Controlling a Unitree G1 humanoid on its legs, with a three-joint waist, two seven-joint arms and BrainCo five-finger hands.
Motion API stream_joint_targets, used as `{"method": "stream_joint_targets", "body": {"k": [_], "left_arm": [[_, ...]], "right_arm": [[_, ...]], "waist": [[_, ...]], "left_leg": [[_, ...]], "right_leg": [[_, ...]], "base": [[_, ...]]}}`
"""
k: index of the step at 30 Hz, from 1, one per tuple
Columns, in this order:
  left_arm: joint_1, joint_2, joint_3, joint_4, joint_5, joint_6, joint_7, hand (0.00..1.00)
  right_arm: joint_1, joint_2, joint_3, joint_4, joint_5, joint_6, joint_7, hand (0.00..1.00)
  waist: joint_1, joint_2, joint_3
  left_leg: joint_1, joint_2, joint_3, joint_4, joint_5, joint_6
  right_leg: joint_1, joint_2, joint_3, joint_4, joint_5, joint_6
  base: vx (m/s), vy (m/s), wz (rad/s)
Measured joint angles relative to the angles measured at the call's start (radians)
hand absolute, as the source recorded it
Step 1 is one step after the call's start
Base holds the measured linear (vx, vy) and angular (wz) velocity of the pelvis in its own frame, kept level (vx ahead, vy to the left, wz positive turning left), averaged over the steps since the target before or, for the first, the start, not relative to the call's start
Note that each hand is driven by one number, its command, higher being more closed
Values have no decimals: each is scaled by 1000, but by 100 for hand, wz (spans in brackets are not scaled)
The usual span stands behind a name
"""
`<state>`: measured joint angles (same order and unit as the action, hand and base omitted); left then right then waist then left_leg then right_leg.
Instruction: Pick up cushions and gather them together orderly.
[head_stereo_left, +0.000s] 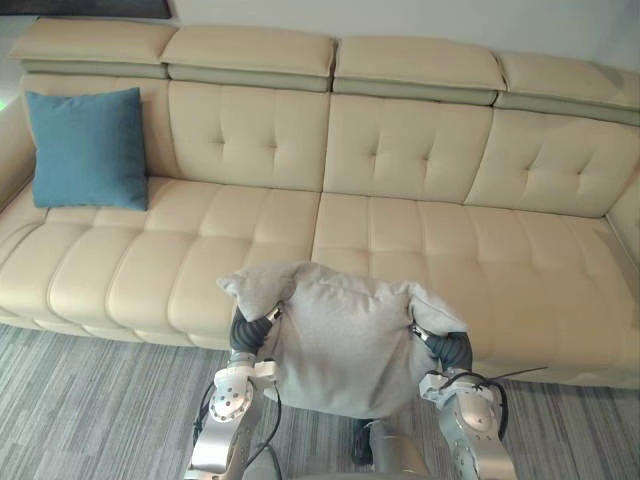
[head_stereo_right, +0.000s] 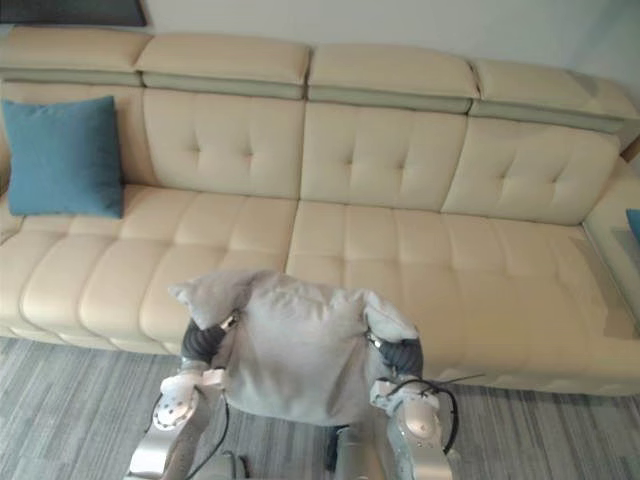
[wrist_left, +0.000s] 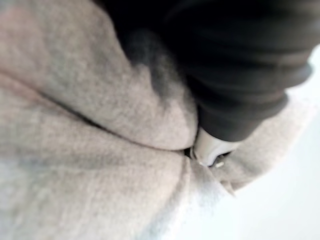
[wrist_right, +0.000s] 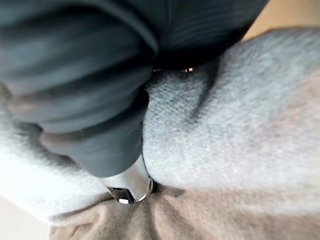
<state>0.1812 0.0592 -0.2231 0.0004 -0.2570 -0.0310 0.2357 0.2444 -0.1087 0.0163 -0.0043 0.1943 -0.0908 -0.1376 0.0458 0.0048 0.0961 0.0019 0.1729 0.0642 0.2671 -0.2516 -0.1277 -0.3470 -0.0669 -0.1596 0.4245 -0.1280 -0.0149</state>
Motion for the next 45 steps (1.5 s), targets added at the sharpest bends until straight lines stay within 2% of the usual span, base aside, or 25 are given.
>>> {"method": "stream_joint_targets", "body": {"k": [2,3,4,5,6,7,8,10,11,12,13,14,15,16,18,20,22,24,29,33,34,36,40,43,45], "left_arm": [[7,-19,-26,5,0,1,-4,100],[11,-30,-41,5,0,1,-7,100],[12,-34,-42,6,0,1,-8,100],[17,-40,-42,10,0,1,-16,100],[22,-40,-39,11,0,1,-25,100],[34,-40,-31,12,0,1,-29,100],[36,-39,-28,13,-1,1,-29,100],[34,-39,-33,15,-1,1,-29,100],[31,-41,-33,18,0,2,-29,100],[29,-42,-33,18,0,2,-29,100],[27,-43,-33,18,0,2,-29,100],[24,-45,-34,17,0,2,-29,100],[25,-45,-35,17,0,2,-28,100],[26,-28,-37,17,0,2,-24,100],[21,-10,-37,17,1,2,-22,100],[21,11,-36,16,2,1,-19,100],[10,17,-31,7,3,1,-8,100],[-20,17,-30,1,3,1,5,100],[-168,32,-30,-1,39,0,81,100],[-354,51,-29,23,62,-1,157,100],[-451,70,-31,71,62,-5,191,100],[-536,94,-30,116,62,-6,217,100],[-740,143,-28,194,62,-10,292,100],[-904,166,1,273,58,-30,331,100],[-971,167,16,313,58,-42,340,100]], "right_arm": [[28,-9,-20,-13,1,2,-1,100],[50,-19,-28,-28,1,2,-1,100],[54,-22,-29,-32,0,2,-1,100],[70,-31,-29,-52,0,4,-1,100],[83,-42,-28,-68,0,4,0,100],[86,-51,-17,-79,0,6,0,100],[86,-54,-12,-83,0,8,-1,100],[83,-55,-13,-86,0,11,-11,100],[81,-54,-13,-86,0,15,-21,100],[81,-52,-13,-86,0,19,-27,100],[81,-52,-13,-86,0,20,-29,100],[78,-52,-13,-86,0,21,-33,100],[79,-53,-13,-87,-2,21,-36,100],[74,-39,-13,-85,-14,29,-39,100],[70,-1,-17,-85,-48,32,-42,100],[50,26,-16,-85,-87,35,-45,100],[5,33,-11,-85,-117,36,-60,100],[-34,31,-10,-85,-118,37,-77,100],[-160,28,1,-83,-186,36,-155,100],[-333,20,4,-14,-197,29,-228,100],[-415,12,6,27,-197,29,-263,100],[-488,-5,12,61,-197,29,-287,100],[-700,-54,31,121,-217,29,-359,100],[-899,-90,30,198,-245,31,-420,100],[-966,-100,29,206,-275,31,-443,100]], "waist": [[-11,17,-18],[-23,22,-21],[-25,23,-21],[-28,28,-26],[-28,31,-28],[-21,32,-31],[-12,32,-31],[4,33,-35],[6,30,-33],[7,30,-33],[6,30,-33],[9,32,-35],[11,42,-42],[11,31,-58],[8,-5,-64],[14,-31,-73],[14,-38,-77],[16,-44,-81],[12,-43,-80],[11,-42,-79],[11,-41,-76],[11,-37,-68],[20,-11,-32],[21,1,-3],[23,8,14]], "left_leg": [[10,18,-41,33,10,-17],[-35,26,-69,167,12,-27],[-59,26,-79,235,20,-42],[-133,39,-82,406,69,-95],[-174,55,-70,488,128,-101],[-213,86,-23,582,219,-78],[-231,101,-1,628,254,-67],[-281,121,56,666,180,-40],[-288,115,108,591,119,4],[-279,106,146,477,95,29],[-276,98,150,417,94,31],[-262,68,149,254,113,45],[-243,50,141,136,182,64],[-211,27,132,45,210,42],[-169,-9,149,-34,210,42],[-127,-36,186,-82,210,43],[-103,-54,214,-114,208,49],[-105,-64,233,-129,209,51],[-134,-64,264,-169,235,66],[-213,-63,279,-213,295,75],[-250,-63,270,-230,324,78],[-284,-61,257,-235,342,78],[-365,-45,236,-271,402,73],[-432,-40,226,-312,444,58],[-458,-43,224,-332,469,61]], "right_leg": [[41,12,-33,6,-45,-12],[93,14,-62,-12,-70,-14],[109,15,-69,-18,-75,-14],[155,21,-94,-37,-79,-32],[182,27,-101,-47,-85,-39],[222,36,-94,-74,-87,-45],[242,36,-89,-94,-84,-50],[284,28,-81,-139,-79,-55],[311,14,-81,-158,-79,-54],[334,4,-82,-169,-79,-54],[342,1,-82,-171,-79,-54],[351,-3,-80,-168,-78,-52],[351,1,-72,-160,-79,-39],[350,-7,-34,-148,-94,2],[347,-36,7,-149,-89,22],[347,-58,59,-151,-74,46],[345,-69,98,-167,-55,72],[333,-76,125,-184,-49,81],[279,-67,174,-223,-11,81],[175,-54,190,-229,15,79],[143,-54,192,-242,16,81],[116,-50,190,-247,17,82],[8,-22,181,-207,25,88],[-102,-13,177,-149,25,88],[-146,-15,176,-125,23,89]], "base": [[379,-218,36],[334,-165,56],[368,-127,57],[239,-56,38],[307,-63,23],[266,-23,0],[309,-1,-18],[335,42,-6],[290,99,8],[219,112,8],[213,157,6],[210,189,-2],[252,250,-13],[213,193,-9],[169,160,-3],[138,194,-27],[72,153,-36],[13,110,-32],[-58,43,-30],[-118,2,-11],[-160,-35,11],[-166,-43,15],[-139,-31,9],[-122,-18,2],[-60,-10,2]]}}
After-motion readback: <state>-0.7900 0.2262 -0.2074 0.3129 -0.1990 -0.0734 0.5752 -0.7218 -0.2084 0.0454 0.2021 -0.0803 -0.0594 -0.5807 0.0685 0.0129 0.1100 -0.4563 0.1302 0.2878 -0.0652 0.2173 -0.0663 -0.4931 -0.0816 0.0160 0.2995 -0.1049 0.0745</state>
